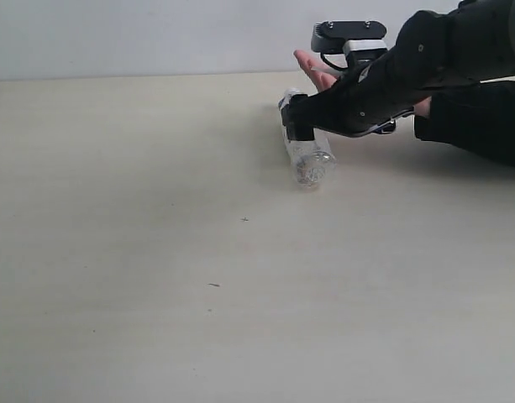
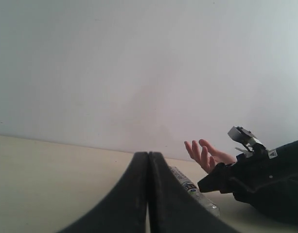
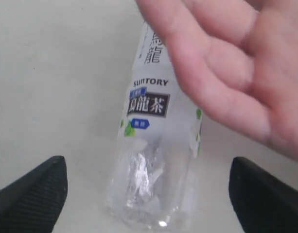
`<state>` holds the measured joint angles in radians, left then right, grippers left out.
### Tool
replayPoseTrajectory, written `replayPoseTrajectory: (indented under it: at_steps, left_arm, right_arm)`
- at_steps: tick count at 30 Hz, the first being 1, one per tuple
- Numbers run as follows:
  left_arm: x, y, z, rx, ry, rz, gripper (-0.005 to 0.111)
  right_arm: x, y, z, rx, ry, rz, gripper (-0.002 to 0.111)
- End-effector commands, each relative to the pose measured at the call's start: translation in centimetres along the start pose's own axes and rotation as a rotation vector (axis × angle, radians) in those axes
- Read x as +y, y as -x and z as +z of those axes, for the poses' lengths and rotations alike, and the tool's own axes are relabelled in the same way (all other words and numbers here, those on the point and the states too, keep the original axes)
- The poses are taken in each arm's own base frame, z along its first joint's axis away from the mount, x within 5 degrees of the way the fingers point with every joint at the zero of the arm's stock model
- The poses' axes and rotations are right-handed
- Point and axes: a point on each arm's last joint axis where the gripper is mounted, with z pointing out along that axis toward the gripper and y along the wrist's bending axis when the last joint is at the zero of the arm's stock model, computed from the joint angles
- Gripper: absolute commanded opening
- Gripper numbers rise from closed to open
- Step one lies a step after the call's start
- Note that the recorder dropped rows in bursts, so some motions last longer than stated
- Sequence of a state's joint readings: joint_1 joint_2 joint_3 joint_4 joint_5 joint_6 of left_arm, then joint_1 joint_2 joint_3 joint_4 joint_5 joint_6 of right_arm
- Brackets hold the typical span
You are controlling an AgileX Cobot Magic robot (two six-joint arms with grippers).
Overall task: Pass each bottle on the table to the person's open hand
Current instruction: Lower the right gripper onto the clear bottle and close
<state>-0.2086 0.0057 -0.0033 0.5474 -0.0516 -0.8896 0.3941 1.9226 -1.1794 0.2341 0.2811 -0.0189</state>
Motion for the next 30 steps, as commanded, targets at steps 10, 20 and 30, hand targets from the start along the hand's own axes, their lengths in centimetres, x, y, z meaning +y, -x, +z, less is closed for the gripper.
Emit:
replayPoseTrajectory:
  at_steps: [10,20,30]
  left_arm:
    - [0.1,-0.1,0.0,-0.002,0.003,-0.002,0.0]
    - [0.1,-0.1,0.0,-0.002,0.003,-0.002,0.0]
    - [0.1,-0.1,0.0,-0.002,0.003,-0.002,0.0]
  right_arm:
    - [-0.1,1.2,5.4,0.008,-0.006,0.043,0.085]
    - [-0.2,0.7,5.8,0.041,-0.01,0.038,0.074]
    - [-0.2,0.1,5.8,0.102,-0.01,0.046,0.04]
